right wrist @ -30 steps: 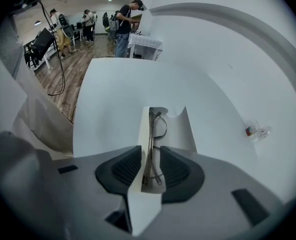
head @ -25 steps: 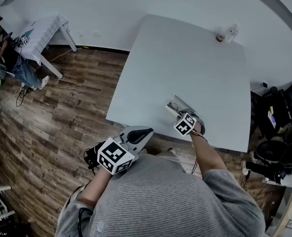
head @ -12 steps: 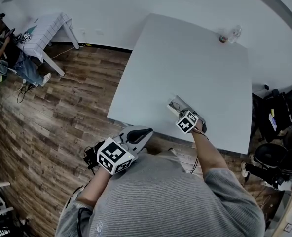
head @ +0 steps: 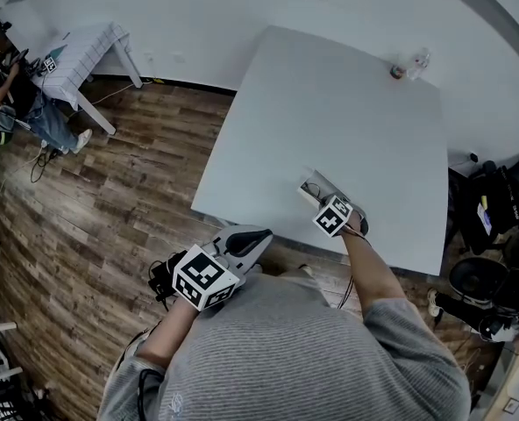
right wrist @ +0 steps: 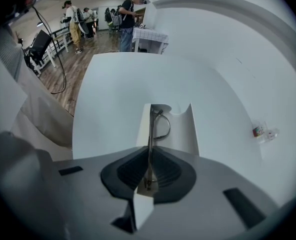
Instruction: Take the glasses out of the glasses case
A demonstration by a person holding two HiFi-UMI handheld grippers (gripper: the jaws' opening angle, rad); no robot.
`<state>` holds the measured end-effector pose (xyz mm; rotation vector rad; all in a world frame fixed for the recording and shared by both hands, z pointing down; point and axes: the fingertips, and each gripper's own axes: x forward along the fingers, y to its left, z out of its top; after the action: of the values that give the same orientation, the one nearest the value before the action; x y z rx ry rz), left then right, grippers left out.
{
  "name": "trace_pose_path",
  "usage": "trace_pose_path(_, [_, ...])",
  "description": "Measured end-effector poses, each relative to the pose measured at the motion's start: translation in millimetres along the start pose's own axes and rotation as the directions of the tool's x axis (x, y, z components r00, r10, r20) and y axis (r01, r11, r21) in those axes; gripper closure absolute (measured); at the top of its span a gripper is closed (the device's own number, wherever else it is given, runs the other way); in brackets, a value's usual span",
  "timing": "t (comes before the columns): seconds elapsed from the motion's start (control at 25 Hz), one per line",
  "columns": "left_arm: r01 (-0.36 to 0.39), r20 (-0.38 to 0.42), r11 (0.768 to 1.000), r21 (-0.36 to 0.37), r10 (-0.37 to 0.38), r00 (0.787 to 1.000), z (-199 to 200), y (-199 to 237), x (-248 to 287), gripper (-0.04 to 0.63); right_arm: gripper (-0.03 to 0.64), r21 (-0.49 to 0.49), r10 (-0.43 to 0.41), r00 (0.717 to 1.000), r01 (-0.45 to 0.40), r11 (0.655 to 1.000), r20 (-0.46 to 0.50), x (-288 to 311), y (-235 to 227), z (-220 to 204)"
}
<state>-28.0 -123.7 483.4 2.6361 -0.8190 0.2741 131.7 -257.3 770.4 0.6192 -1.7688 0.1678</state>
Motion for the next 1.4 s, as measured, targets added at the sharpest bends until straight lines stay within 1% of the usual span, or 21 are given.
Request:
trace_pose_path(0.24, [0.002,0.001,1.0,-0.004,-0.002,1.0,2,2,-1,0.582,0.584,-0.001,-0.052,0.999,0.052,0.999,-0.01,-4,-13,2])
trace_pose_path(0.48, [0.007,0.004,1.0,-0.002,-0.007,1.0,-1,5,0,0.583,0.584,-0.007,-0.095,0.995,0.095,0.995,0.002,-2,-15,2])
trace_pose_path(0.8, [0.034,-0.001,0.999,0.007,-0.034,0.999,1,5,5,0.581,0.584,0.038,-0.139,0.99,0.139,0.99,0.003,-9,-25,-3])
trace_pose_path(1.24, [0.068,0.008,0.998,0.017,-0.068,0.998,5,3,8,0.582,0.584,0.078,-0.171,0.983,0.166,0.983,0.063,-29,-23,3])
trace_pose_path(1.4, [0.072,0.013,0.997,0.02,-0.072,0.997,8,4,8,0.582,0.584,0.098,-0.183,0.977,0.173,0.98,0.106,-41,-23,10])
